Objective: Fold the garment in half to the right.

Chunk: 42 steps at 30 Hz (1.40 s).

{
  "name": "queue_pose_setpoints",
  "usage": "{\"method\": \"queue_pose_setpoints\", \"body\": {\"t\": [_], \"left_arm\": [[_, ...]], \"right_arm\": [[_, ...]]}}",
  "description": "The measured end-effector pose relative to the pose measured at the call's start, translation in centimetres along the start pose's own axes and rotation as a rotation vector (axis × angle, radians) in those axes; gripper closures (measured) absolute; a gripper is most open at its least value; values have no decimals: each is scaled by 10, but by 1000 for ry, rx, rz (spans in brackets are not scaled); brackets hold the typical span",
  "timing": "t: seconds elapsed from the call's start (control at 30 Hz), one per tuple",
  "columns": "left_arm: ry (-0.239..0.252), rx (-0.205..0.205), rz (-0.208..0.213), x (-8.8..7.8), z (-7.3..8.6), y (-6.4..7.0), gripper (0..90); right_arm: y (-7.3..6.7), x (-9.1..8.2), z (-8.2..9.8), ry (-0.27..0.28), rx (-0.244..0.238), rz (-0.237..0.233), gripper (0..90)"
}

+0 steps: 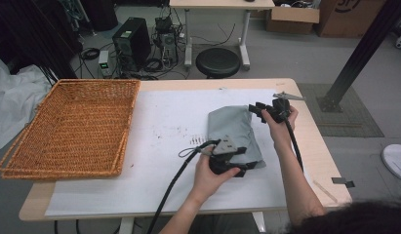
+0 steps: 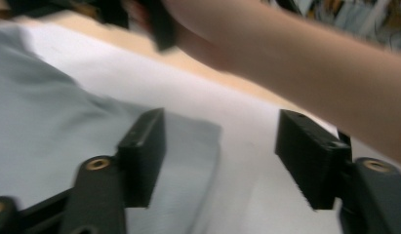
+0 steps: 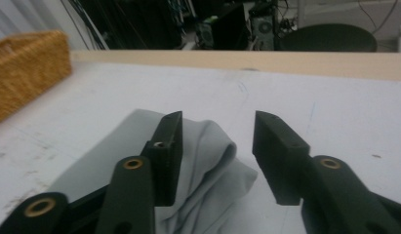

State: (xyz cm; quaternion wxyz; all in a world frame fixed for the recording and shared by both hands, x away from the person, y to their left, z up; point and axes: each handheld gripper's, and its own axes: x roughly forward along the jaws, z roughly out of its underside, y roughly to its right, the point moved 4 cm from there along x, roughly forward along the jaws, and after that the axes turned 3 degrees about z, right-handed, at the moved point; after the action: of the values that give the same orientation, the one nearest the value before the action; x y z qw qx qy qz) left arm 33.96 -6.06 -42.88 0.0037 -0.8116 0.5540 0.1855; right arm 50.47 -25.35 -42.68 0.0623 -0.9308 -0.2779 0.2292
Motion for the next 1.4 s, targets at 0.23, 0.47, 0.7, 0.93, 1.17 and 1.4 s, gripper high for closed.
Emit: {"method": "queue_pose_setpoints", "body": {"t": [0.23,0.47,0.7,0.93,1.17,1.4], "left_arm": [[85,-87,-230,-50,0,-52,215],[64,-153,-266,-61,18,-73,188],[66,-162,-213,-46,20,-65,192],[63,-167,-188,-40,22,-64,203],[42,-156,-167,-40,24,-63,204],[15,-147,-156,-38,27,-61,212]], "right_arm": [[-16,-34,7,30,-17,-43,459],[-31,-59,40,17,-62,-37,509],[-23,-19,20,17,-113,14,622],[-12,13,20,-34,-80,65,642],[-3,23,18,-57,-118,108,883],[1,28,21,-120,-171,149,754]]}}
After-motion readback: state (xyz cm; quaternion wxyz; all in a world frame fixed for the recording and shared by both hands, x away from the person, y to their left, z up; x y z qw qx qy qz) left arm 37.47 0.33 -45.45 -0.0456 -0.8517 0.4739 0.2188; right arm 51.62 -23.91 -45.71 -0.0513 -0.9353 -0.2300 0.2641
